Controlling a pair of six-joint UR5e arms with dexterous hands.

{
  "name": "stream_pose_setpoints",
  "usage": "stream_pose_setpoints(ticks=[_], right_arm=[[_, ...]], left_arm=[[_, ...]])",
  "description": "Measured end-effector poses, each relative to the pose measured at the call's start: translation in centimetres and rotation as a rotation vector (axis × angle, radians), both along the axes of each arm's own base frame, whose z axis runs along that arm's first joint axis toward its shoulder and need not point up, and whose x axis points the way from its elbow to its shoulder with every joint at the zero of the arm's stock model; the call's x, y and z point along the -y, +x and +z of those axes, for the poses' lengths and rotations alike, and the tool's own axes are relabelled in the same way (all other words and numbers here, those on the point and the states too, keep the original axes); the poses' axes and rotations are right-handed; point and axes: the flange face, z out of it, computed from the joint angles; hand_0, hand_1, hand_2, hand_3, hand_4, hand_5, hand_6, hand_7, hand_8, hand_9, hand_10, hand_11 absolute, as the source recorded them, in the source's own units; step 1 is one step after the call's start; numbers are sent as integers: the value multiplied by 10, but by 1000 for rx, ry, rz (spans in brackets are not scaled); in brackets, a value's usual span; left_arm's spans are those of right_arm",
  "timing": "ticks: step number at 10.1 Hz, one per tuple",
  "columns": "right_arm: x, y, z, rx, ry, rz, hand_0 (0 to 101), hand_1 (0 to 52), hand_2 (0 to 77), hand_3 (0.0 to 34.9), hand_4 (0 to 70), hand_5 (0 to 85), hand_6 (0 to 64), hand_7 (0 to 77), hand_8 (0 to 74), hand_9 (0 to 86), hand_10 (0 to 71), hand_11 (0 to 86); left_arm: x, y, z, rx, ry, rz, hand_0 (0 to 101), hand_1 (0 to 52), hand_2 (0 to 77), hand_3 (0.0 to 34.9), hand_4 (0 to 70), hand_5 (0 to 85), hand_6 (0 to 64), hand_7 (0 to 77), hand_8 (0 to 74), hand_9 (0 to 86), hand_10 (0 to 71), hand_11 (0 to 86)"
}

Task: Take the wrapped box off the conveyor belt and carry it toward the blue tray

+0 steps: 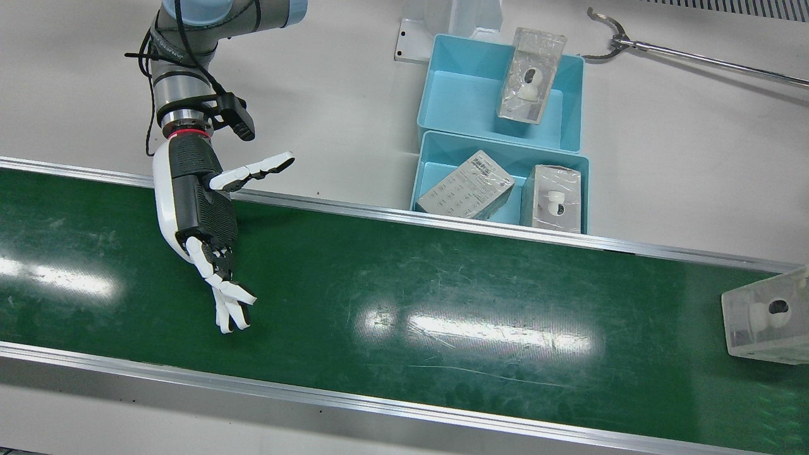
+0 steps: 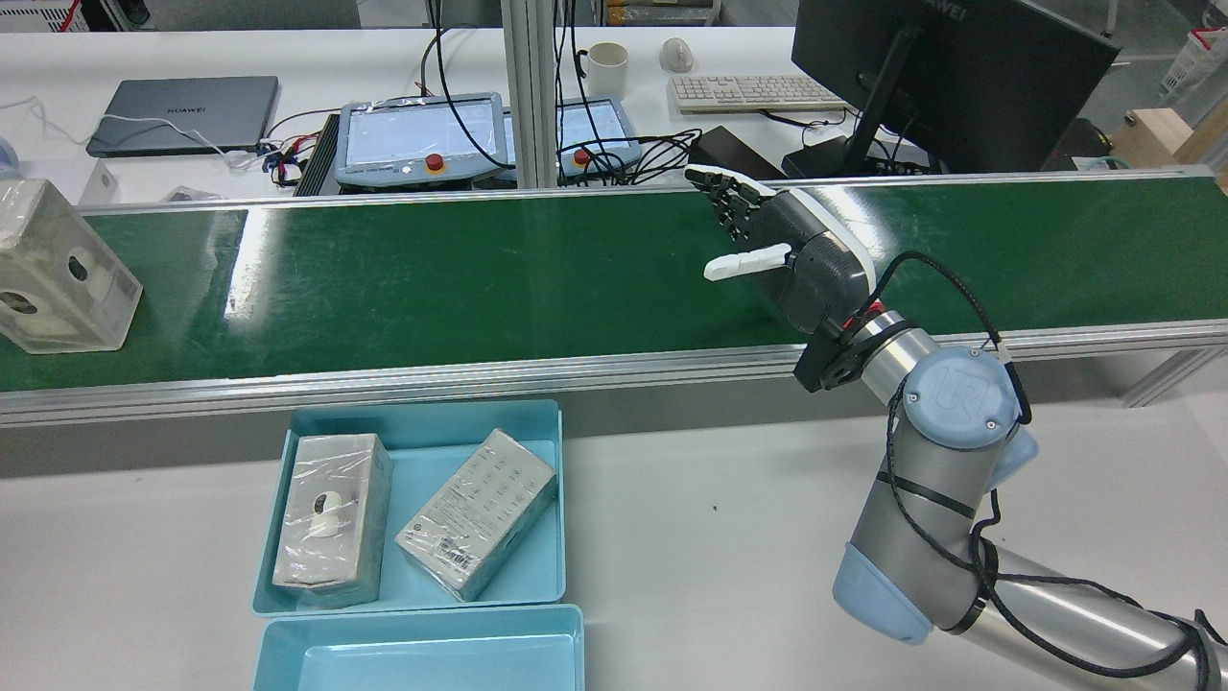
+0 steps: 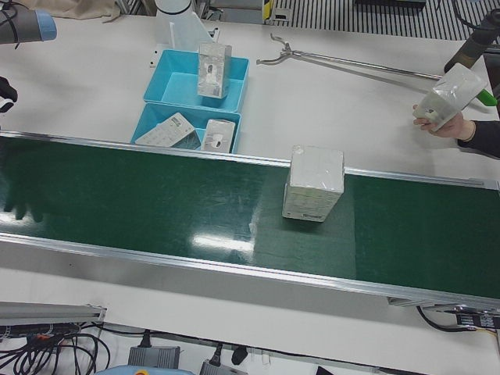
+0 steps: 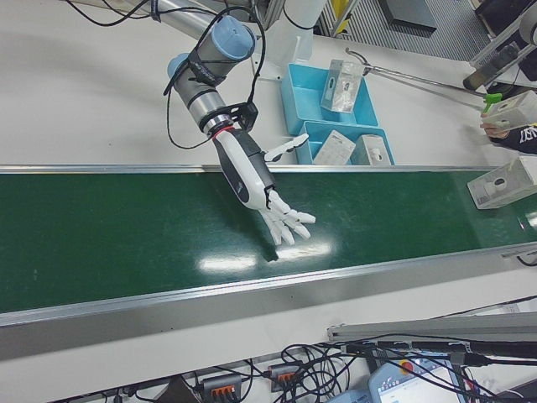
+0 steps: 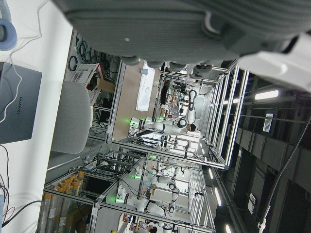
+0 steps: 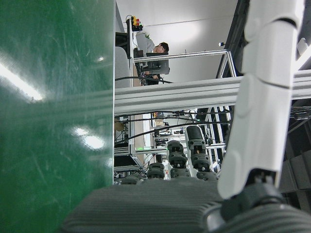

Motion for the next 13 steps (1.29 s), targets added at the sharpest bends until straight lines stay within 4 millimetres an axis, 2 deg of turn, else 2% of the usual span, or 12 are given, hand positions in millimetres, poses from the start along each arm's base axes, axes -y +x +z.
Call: stream_pose_setpoints(ticks=[4, 5, 6, 8, 13], right_arm=[[2, 3, -8, 12, 13, -1, 467, 125, 65, 0, 104, 191, 33, 33, 22, 49, 0, 11], [5, 8, -11, 14, 19, 8, 468, 136, 76, 0, 76, 185, 33, 33, 22, 49, 0, 5], [9, 15, -13, 14, 23, 20, 469, 136, 87, 0, 104, 175, 33, 33, 22, 49, 0, 11], [14, 24, -14, 13, 28, 35, 469, 136, 87, 0, 104, 175, 33, 33, 16, 49, 0, 11], [15, 24, -14, 5, 28, 38, 469, 131, 76, 0, 104, 180, 33, 33, 22, 49, 0, 5]], left_arm=[[0, 0, 0, 0, 0, 0, 0, 0, 5, 0, 0, 11, 5, 5, 5, 0, 5, 5], [0, 0, 0, 0, 0, 0, 0, 0, 5, 0, 0, 11, 5, 5, 5, 0, 5, 5], [0, 0, 0, 0, 0, 0, 0, 0, 5, 0, 0, 11, 5, 5, 5, 0, 5, 5], [0, 0, 0, 0, 0, 0, 0, 0, 11, 0, 0, 11, 5, 5, 5, 0, 5, 5], [0, 0, 0, 0, 0, 0, 0, 0, 11, 0, 0, 11, 5, 5, 5, 5, 0, 5]])
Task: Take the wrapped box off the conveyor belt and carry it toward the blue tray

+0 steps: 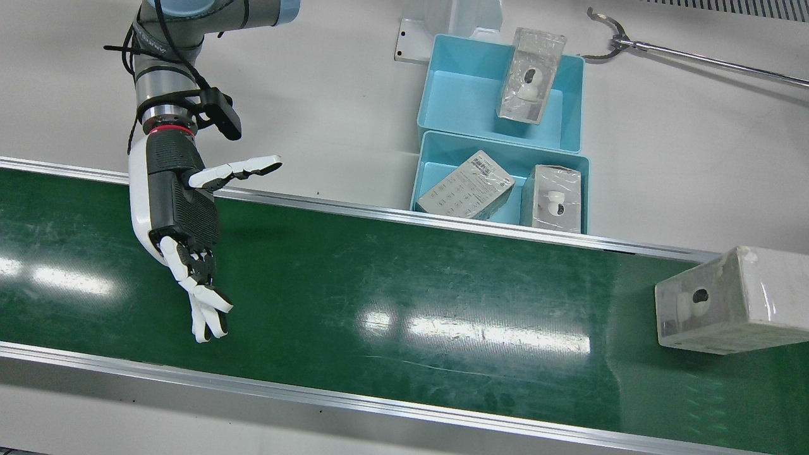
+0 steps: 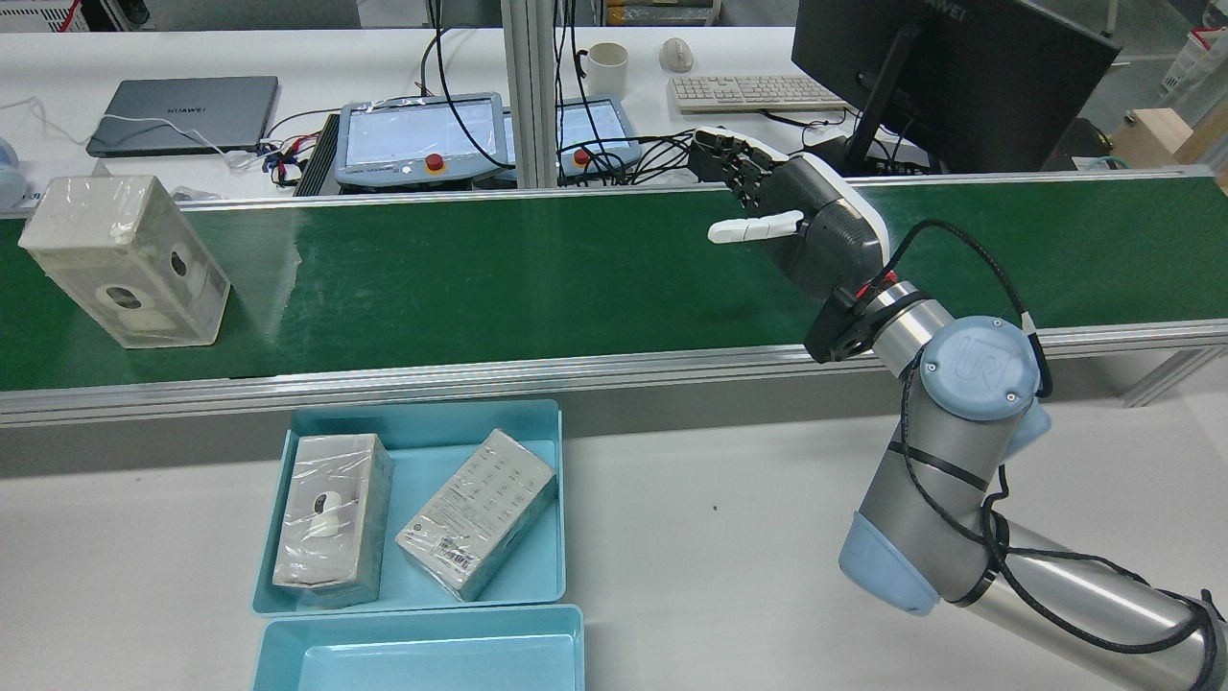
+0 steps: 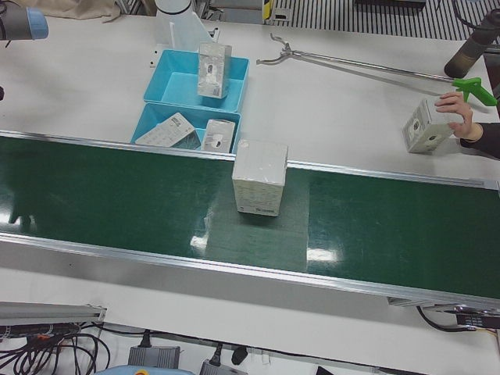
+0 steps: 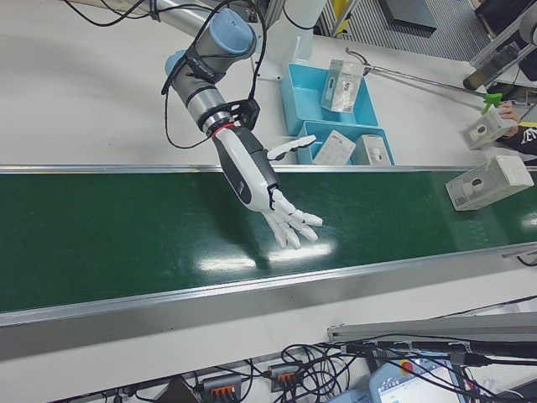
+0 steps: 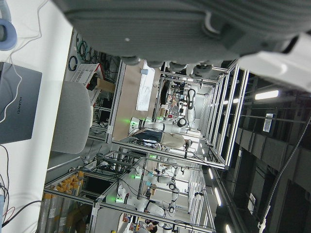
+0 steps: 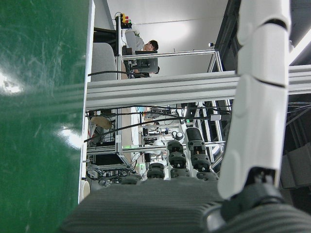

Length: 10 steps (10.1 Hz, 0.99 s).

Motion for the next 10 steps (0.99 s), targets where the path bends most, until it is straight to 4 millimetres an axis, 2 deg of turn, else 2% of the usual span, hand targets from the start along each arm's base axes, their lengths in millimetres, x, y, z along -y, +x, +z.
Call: stream_pose_setpoints(ticks=[10], right_arm=[[0, -2, 2, 0, -3, -3, 468, 120, 60, 0, 104, 180, 33, 33, 22, 49, 0, 5]], left_arm=[[0, 0, 0, 0, 0, 0, 0, 0, 11, 0, 0, 11, 5, 5, 5, 5, 5, 5]])
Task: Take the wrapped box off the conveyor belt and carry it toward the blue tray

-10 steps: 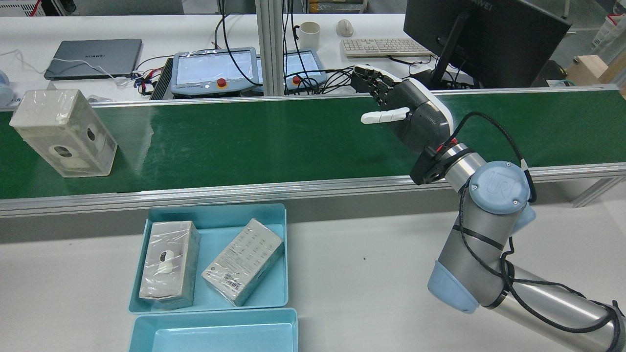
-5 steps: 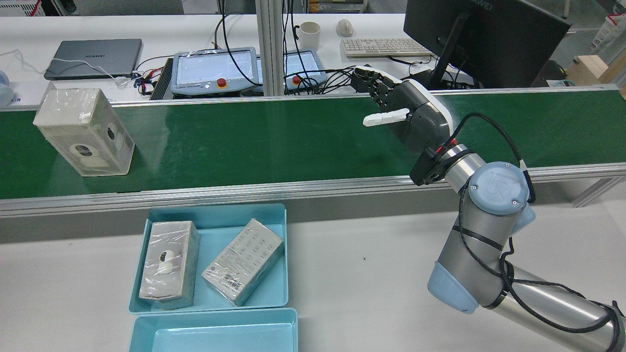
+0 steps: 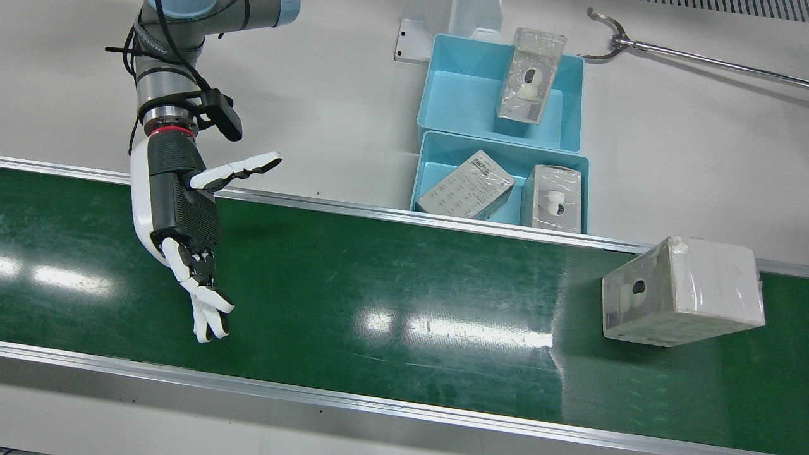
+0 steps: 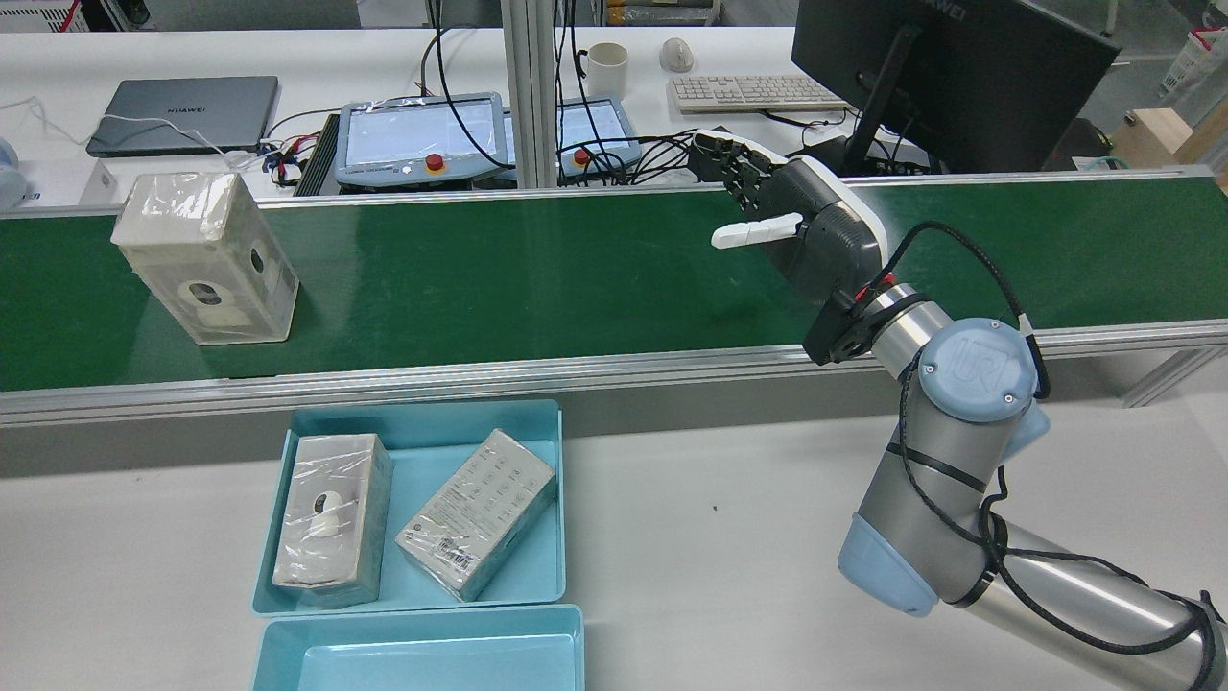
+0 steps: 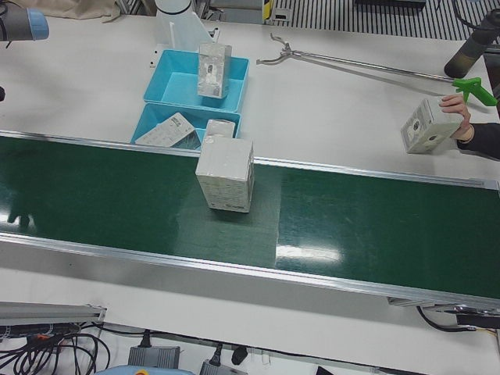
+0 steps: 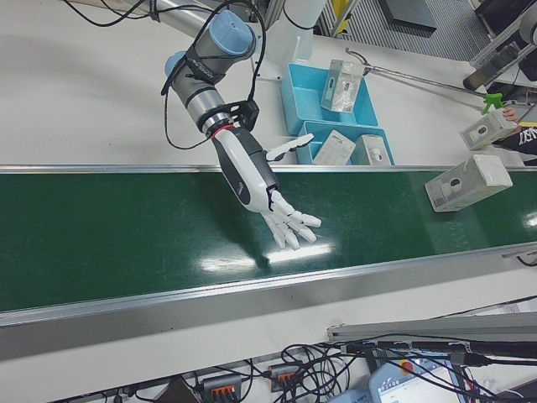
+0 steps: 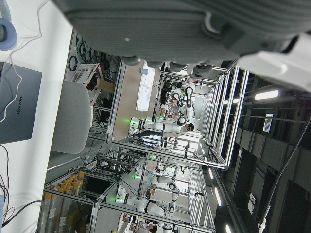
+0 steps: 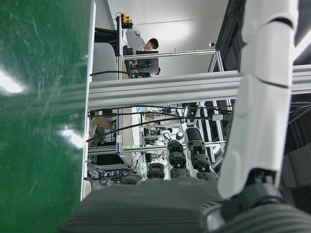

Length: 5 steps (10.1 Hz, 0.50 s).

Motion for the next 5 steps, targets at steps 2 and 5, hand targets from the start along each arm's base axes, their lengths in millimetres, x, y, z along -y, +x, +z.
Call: stream_pose_setpoints(ticks=[2, 5], right_arm=[[0, 0, 0, -1, -1, 1, 469, 120, 60, 0, 104, 180, 33, 33, 22, 49, 0, 11], [0, 0, 0, 1, -1, 1, 469, 120, 60, 0, 104, 180, 33, 33, 22, 49, 0, 5]], left_arm=[[0, 0, 0, 0, 0, 0, 0, 0, 11, 0, 0, 11, 5, 5, 5, 0, 5, 5], [0, 0, 0, 0, 0, 0, 0, 0, 11, 0, 0, 11, 5, 5, 5, 5, 5, 5]])
